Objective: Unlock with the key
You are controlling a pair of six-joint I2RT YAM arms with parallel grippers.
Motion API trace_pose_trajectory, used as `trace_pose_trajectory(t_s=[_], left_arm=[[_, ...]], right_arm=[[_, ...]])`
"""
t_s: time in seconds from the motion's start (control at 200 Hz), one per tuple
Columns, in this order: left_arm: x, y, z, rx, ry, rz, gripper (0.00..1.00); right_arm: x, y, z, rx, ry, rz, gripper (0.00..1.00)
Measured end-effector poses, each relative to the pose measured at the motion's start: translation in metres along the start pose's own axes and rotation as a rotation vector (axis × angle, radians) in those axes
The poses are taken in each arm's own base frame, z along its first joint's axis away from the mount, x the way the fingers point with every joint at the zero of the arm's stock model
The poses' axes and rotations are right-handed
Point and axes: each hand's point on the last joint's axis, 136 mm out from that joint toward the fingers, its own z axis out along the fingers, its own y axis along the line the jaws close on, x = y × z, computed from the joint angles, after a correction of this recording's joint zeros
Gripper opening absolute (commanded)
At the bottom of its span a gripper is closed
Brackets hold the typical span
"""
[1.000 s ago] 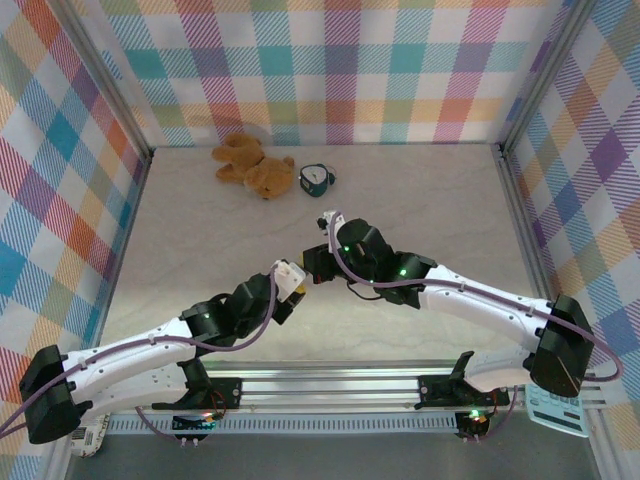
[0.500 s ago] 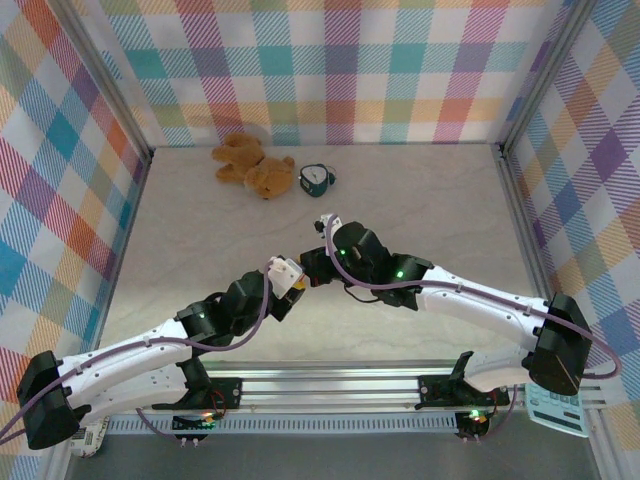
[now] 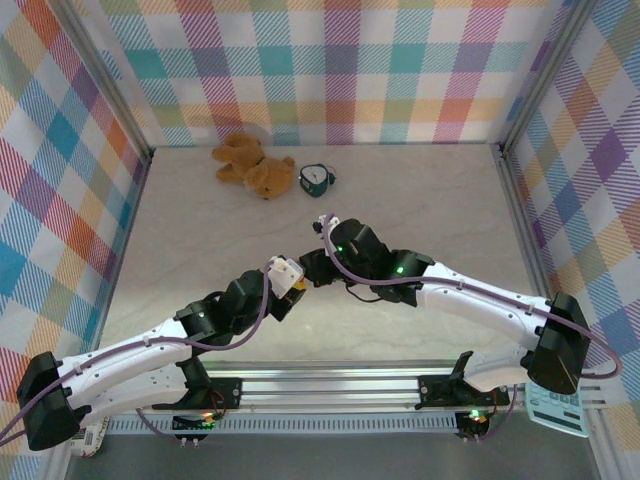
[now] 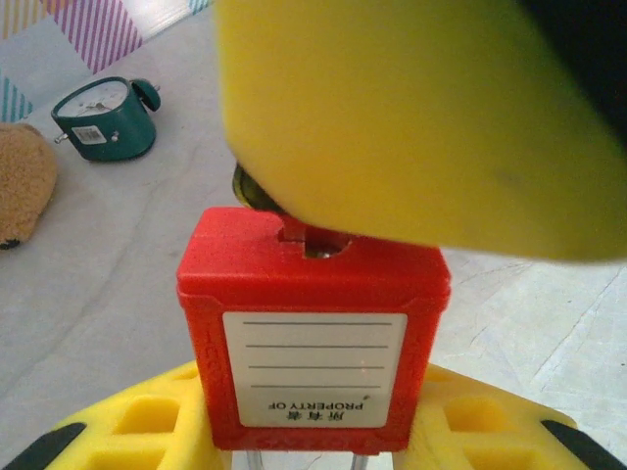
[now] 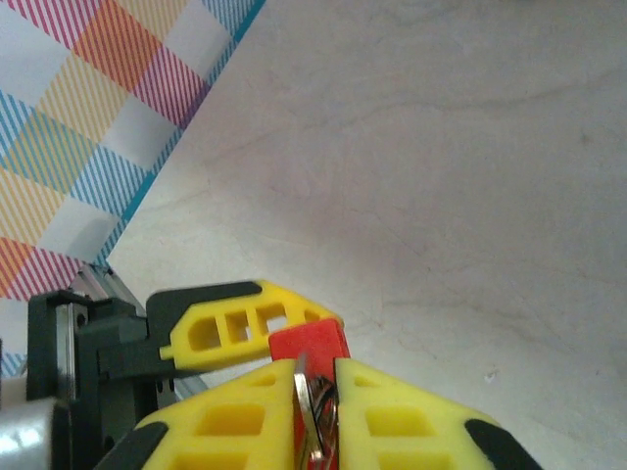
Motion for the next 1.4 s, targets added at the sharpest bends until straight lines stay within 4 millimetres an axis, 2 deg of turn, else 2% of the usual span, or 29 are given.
trace_pose_trajectory(t_s=[0.205,0.33,0.465,0.665,0.815,0.945,1.18,1.265,1.4], left_arm=[[-0.004,0.003,0.003,-0.013,0.003,-0.018,0.00],[-0.005,0.003,0.006,-0.014,0.012,-0.018,0.00],[-0.005,0.005,0.008,-0.033,0.024,-0.012,0.00],[-0.029,0.018,0.007,-0.098,0.032,0.066,0.00],[-0.047,0.030,0.001,-0.156,0.033,0.165,0.00],[-0.052,0.039,-0.007,-0.217,0.046,0.294,0.00],[-0.063,0.037,-0.020,-0.333,0.033,0.607,0.00],[-0.057,0.031,-0.017,-0.373,0.031,0.734,0.00],[-0.037,0.024,-0.008,-0.419,0.054,0.917,0.00]], right_arm=[[0.010,-0.015,-0.012,0.022,0.077,0.011,0.30],[0.004,-0.024,-0.021,0.043,0.070,0.016,0.34],[-0.007,-0.033,-0.040,0.060,0.033,0.024,0.37],[-0.032,-0.061,-0.079,0.113,-0.072,0.065,0.41],[-0.035,-0.090,-0.096,0.166,-0.118,0.112,0.43],[-0.032,-0.099,-0.098,0.178,-0.107,0.132,0.44],[-0.027,-0.096,-0.091,0.137,-0.063,0.106,0.46],[-0.023,-0.093,-0.085,0.112,-0.034,0.094,0.46],[-0.019,-0.083,-0.077,0.043,0.008,0.072,0.47]])
